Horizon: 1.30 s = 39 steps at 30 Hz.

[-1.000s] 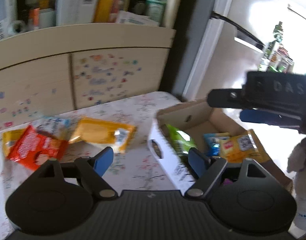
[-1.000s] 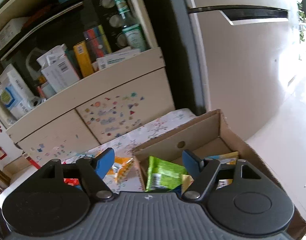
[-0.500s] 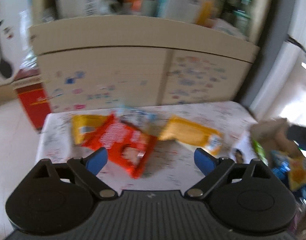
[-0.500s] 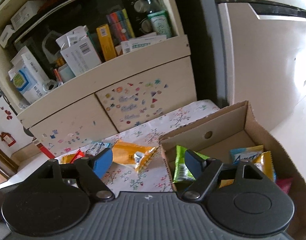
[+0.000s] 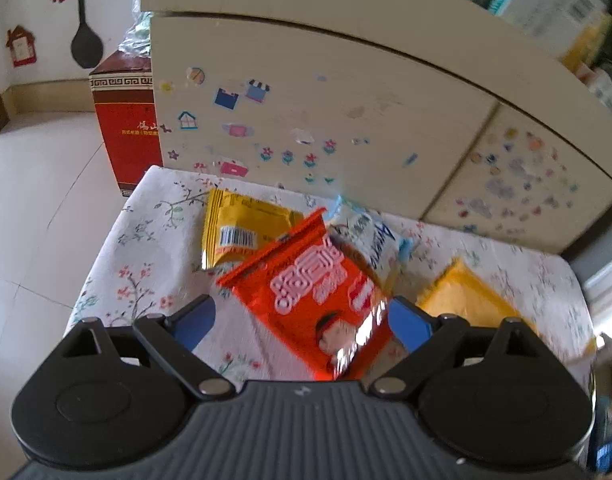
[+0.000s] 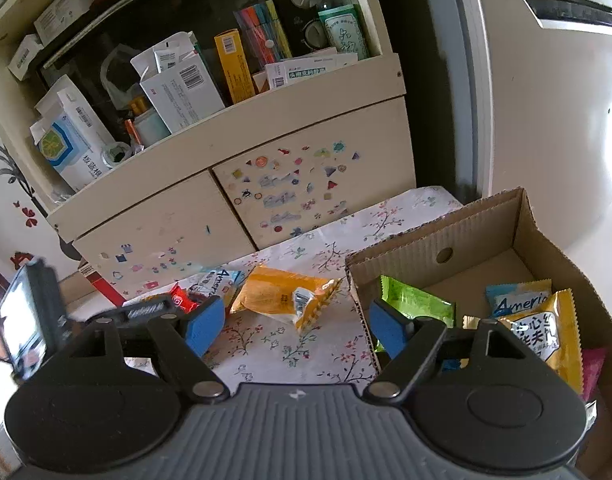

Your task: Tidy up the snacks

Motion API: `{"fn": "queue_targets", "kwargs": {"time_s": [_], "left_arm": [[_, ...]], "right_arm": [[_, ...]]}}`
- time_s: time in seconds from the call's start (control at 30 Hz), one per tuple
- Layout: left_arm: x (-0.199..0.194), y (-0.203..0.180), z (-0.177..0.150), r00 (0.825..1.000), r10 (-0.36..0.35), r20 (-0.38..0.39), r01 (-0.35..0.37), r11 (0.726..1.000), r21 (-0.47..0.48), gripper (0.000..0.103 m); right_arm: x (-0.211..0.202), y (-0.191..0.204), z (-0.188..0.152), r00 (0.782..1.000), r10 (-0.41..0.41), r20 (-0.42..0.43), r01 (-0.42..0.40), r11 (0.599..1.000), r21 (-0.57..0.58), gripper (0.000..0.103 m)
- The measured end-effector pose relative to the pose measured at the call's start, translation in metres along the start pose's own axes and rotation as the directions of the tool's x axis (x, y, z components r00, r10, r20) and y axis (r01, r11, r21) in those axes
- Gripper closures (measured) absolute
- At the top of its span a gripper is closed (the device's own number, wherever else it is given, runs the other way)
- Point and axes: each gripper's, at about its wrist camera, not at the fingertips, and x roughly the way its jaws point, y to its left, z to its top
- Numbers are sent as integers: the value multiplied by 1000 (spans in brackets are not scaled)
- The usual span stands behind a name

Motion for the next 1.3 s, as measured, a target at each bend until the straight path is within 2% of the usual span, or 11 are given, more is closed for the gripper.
{"fn": "queue_targets", "kwargs": {"time_s": [0.2, 0.37, 0.6, 0.77, 0.83, 0.97, 1.1, 1.3], "left_arm": [[26, -5, 11, 998, 56, 6, -56, 997, -46, 9], [44, -6, 12, 998, 70, -2, -70, 996, -52, 8], [48, -4, -6, 993, 115, -2, -115, 992, 55, 9], [40, 12, -15, 995, 96, -13, -94, 988, 122, 19], [36, 18, -18, 996, 83, -13, -80, 984, 157, 22], [28, 24, -25, 998, 55, -17, -50, 971, 235, 23], [25, 25, -28, 999, 23, -26, -14, 955, 296, 23], [31, 24, -24, 999, -3, -42, 16, 947, 320, 17]], "right_arm": [[-1, 3, -1, 1000, 10, -6, -10, 1000, -12, 18], [5, 2, 0, 1000, 14, -18, -15, 1000, -10, 18], [20, 1, 6, 997, 73, -19, -73, 997, -21, 18], [40, 13, 4, 994, 104, -32, -107, 984, -145, 18], [50, 25, 1, 990, 132, -53, -141, 962, -233, 18], [75, 44, -4, 987, 140, -74, -158, 916, -368, 18], [104, 51, -6, 989, 103, -103, -136, 901, -411, 18], [136, 47, 0, 992, 75, -101, -108, 919, -380, 18]]}}
